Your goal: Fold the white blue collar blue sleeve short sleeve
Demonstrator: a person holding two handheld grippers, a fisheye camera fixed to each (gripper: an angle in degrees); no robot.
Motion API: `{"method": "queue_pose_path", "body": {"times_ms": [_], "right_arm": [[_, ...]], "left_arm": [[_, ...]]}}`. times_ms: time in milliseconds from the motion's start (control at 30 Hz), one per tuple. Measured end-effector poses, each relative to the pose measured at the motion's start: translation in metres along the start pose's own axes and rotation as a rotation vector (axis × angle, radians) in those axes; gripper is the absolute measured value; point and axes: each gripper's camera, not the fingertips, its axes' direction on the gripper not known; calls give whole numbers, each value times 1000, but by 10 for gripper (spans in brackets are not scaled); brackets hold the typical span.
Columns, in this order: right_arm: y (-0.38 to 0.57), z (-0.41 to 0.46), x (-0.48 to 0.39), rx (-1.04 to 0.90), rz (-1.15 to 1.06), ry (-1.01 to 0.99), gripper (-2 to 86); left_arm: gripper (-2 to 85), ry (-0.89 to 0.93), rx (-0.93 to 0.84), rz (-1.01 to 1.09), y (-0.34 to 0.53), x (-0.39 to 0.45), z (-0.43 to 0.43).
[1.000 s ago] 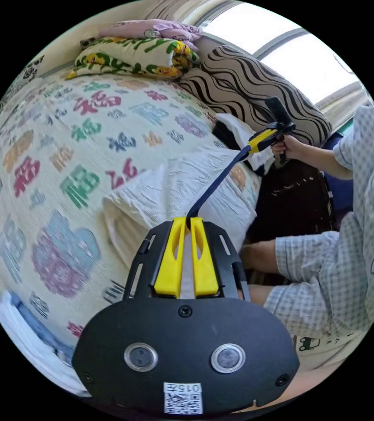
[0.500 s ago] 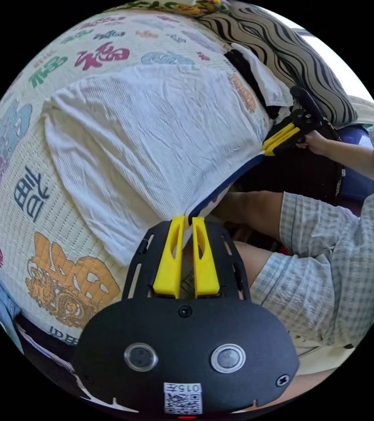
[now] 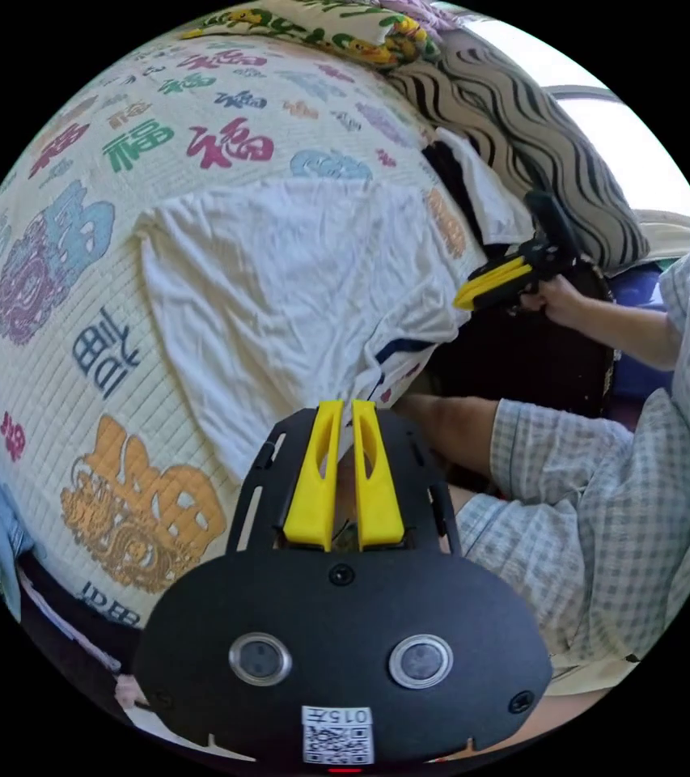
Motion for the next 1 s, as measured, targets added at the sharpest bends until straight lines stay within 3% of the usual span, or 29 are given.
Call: {"method": "queue_pose_path", "body": {"times_ms": [100, 233, 433, 500, 667, 800, 933, 1000], "right_arm": [[-16, 28, -4, -88, -35, 26, 15], [-11, 55, 10, -228, 45, 42, -6], [3, 44, 21, -258, 137, 25, -4], [2, 32, 24, -216, 175, 24, 4], [-33, -25, 51, 124, 339, -87, 95], [-68, -35, 76, 205, 412, -154, 110], [-96, -32, 97, 249, 571, -354, 65], [-107, -32, 94, 196, 561, -271, 42]], "left_arm": [[4, 52, -9, 48, -13, 0, 17], [-2, -52, -246, 81, -3, -12, 52], [-4, 7, -212, -26, 25, -44, 33], [-1, 11, -181, -58, 29, -56, 21], [34, -56, -29, -71, 14, -87, -25], [88, 22, 154, -280, -19, -129, -44], [48, -25, 99, -359, -42, -159, -27], [32, -15, 120, -371, -42, -168, -29]]}}
